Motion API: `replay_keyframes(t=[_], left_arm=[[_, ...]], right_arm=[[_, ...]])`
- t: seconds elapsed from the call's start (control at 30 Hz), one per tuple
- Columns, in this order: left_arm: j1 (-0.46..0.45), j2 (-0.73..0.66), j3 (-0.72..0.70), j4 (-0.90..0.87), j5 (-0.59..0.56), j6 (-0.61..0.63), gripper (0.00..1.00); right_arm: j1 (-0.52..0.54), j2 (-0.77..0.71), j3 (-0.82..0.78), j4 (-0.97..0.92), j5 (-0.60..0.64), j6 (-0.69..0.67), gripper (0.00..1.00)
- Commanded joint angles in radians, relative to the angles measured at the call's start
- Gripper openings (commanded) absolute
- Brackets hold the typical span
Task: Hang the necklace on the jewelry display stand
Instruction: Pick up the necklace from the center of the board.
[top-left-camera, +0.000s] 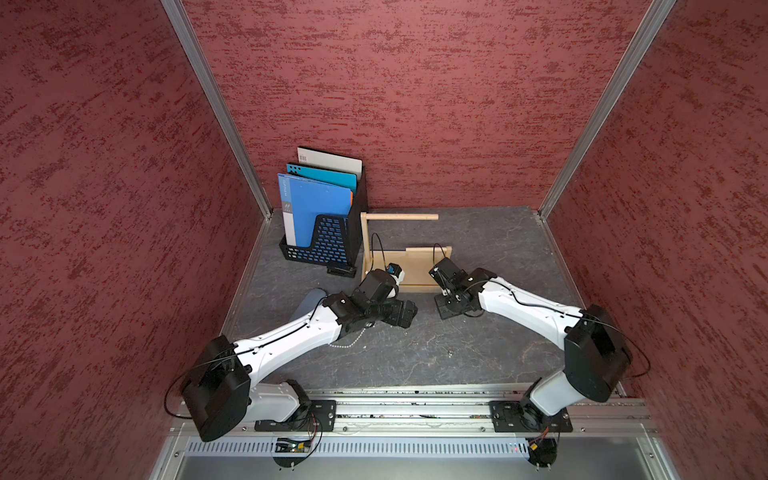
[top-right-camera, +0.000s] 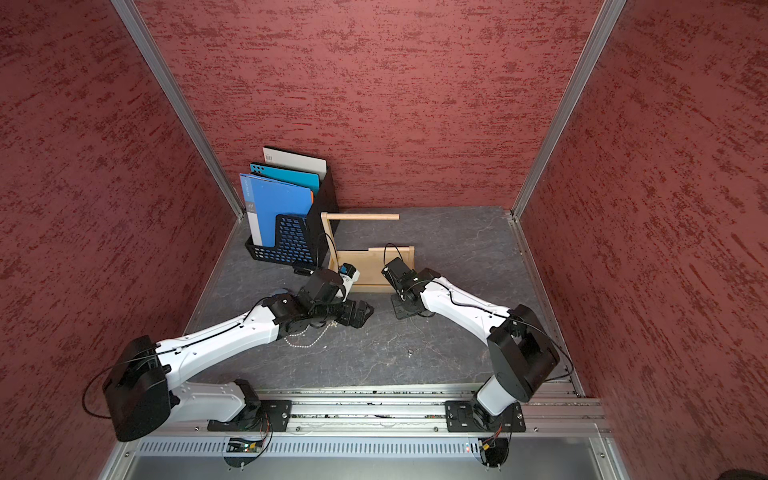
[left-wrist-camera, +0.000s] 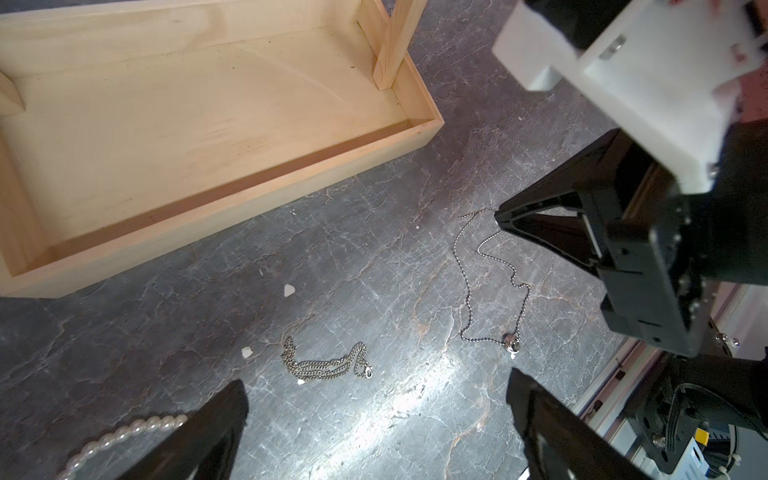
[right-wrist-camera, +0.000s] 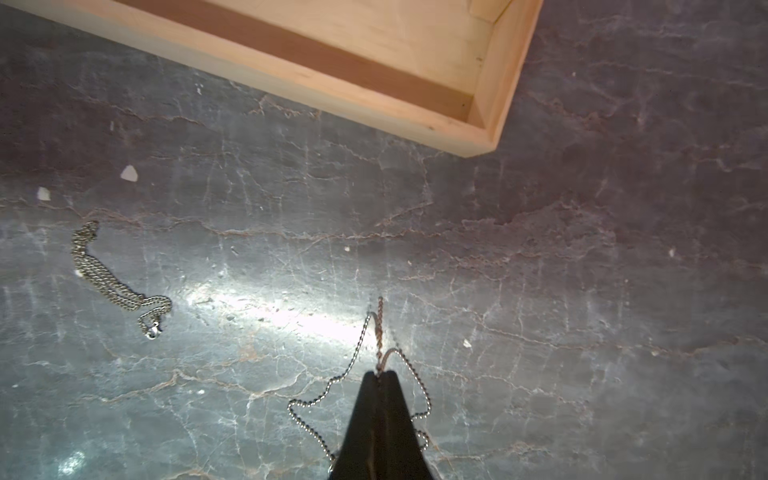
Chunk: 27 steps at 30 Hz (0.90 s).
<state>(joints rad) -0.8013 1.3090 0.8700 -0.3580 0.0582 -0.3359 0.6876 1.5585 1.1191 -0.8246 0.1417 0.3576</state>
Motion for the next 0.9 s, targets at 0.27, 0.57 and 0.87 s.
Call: replay_keyframes(t=[0.27, 0.57, 0.87], left_arm=[[0.01, 0.001, 0.073, 0.041, 0.098, -0.039, 0.82], [0.01, 0.052, 0.072, 0.158, 0.256, -0.026, 0.58], [0.013, 0.096, 0.118, 0.193, 0.299, 0.047, 0.54]], right_arm=[[0.003, -0.147, 0.042, 0.013, -0.012, 0.021, 0.0], [0.003, -0.221, 0.041, 0.042, -0.081, -0.048, 0.0], [0.003, -0.289, 0.102, 0.004, -0.178, -0.175, 0.0]])
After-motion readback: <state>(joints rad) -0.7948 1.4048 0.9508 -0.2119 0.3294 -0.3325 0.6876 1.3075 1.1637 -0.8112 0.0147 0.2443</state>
